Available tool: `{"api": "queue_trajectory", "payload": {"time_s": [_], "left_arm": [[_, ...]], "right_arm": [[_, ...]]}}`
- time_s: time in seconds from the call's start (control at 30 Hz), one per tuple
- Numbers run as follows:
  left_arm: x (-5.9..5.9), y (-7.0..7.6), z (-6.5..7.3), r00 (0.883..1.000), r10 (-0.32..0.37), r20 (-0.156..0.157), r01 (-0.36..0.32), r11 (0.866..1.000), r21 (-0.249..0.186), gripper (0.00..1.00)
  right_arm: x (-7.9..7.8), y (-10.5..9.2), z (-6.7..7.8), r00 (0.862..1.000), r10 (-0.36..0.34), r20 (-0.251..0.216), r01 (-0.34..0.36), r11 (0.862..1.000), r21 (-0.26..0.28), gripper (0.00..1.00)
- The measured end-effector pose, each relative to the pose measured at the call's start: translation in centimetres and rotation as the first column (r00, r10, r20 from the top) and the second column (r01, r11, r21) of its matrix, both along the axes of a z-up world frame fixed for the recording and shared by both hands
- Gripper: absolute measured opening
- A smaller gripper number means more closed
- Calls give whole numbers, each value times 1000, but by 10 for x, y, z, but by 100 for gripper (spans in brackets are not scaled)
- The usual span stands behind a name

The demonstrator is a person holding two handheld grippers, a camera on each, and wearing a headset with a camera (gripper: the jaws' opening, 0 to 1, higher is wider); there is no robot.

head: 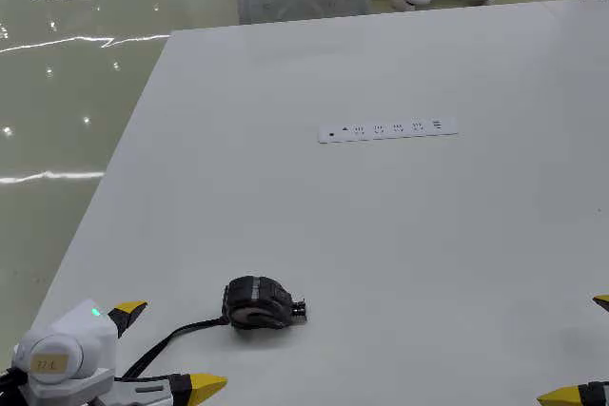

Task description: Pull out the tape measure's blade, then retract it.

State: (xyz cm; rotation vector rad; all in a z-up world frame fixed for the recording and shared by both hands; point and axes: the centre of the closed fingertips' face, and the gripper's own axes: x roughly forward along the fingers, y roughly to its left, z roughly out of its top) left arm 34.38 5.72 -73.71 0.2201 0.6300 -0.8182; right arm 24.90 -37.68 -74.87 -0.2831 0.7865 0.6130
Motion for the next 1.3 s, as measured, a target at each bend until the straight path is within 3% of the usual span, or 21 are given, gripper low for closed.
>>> {"api": "queue_trajectory", "payload": {"time_s": [0.2,0.67,0.77,1.0,1.13,1.3], "left_arm": [[-1,2,-2,1000,12,-9,-12,1000,12,99],[3,-2,2,1000,-9,13,9,1000,12,99],[2,-8,3,998,-59,26,58,998,26,99],[6,-16,7,991,-134,21,132,990,57,99],[9,-22,8,983,-181,-11,182,980,76,99],[12,-29,14,970,-245,-15,245,962,118,99]], "right_arm": [[-1,-1,-1,1000,-8,-7,8,1000,-3,99],[0,-1,0,1000,-5,-2,5,1000,-5,99],[3,5,1,1000,15,0,-15,1000,-6,99],[12,12,6,999,50,13,-50,999,-8,99],[17,16,8,997,77,22,-77,997,-16,99],[25,27,13,994,109,25,-109,994,-5,99]]}}
